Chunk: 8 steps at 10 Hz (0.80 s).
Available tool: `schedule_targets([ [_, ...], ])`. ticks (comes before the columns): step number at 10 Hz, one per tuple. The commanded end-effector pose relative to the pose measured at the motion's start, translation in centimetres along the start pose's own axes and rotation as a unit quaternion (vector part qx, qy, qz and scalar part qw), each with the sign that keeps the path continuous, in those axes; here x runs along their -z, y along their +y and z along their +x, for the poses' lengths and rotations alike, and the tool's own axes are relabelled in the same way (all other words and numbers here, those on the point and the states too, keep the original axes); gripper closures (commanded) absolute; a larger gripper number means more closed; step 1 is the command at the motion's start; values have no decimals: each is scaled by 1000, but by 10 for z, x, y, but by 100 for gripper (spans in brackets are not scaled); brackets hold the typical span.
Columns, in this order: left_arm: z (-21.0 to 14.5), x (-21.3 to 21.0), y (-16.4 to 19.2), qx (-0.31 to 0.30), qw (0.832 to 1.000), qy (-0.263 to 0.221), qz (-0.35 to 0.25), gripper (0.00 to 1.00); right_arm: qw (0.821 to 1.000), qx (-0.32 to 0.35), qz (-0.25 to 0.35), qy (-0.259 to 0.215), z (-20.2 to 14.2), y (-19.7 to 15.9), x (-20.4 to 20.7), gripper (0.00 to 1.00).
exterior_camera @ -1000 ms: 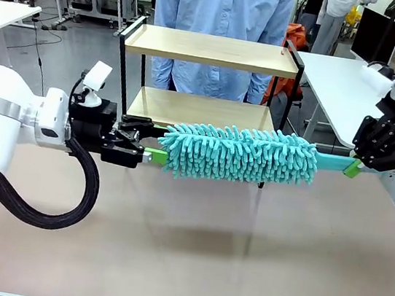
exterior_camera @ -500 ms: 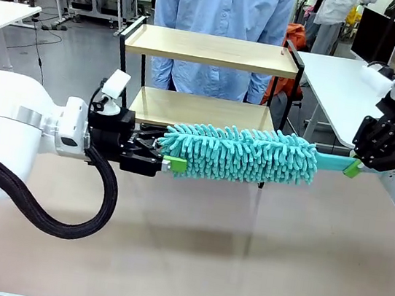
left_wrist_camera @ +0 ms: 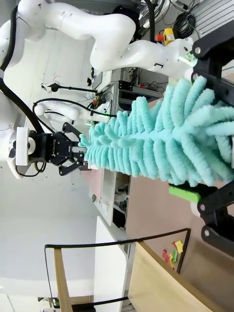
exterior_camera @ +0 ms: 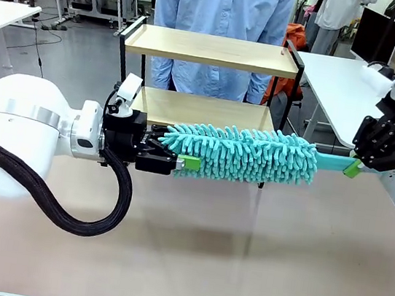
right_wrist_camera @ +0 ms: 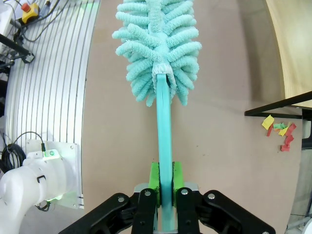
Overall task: Clean the shelf.
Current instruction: Hand the Duster back to the human.
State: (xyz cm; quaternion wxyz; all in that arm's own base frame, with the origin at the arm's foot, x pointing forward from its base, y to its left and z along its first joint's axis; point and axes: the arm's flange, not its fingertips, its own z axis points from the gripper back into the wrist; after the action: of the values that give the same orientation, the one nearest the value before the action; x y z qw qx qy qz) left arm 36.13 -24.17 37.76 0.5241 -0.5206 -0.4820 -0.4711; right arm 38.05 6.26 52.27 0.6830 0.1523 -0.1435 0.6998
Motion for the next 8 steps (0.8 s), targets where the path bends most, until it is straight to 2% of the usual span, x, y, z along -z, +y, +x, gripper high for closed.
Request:
schedule_targets([
  [1, -2, 6, -1, 16, 1000, -10, 8, 100, 1000, -7, 0, -17, 0, -1, -3, 87],
  [3, -2, 5, -2, 11, 1000, -17, 3, 100, 1000, -7, 0, -17, 0, -1, -3, 87],
  [4, -2, 5, -2, 8, 1000, -17, 0, 85, 1000, -7, 0, -17, 0, -1, -3, 87],
  [5, -2, 5, -3, 8, 1000, -19, -2, 95, 1000, -7, 0, -17, 0, -1, -3, 87],
  [6, -2, 3, -4, 11, 1000, -25, 1, 100, 1000, -7, 0, -17, 0, -1, -3, 87],
  [8, -1, 0, -6, 17, 999, -30, -8, 100, 1000, -7, 0, -17, 0, -1, -3, 87],
])
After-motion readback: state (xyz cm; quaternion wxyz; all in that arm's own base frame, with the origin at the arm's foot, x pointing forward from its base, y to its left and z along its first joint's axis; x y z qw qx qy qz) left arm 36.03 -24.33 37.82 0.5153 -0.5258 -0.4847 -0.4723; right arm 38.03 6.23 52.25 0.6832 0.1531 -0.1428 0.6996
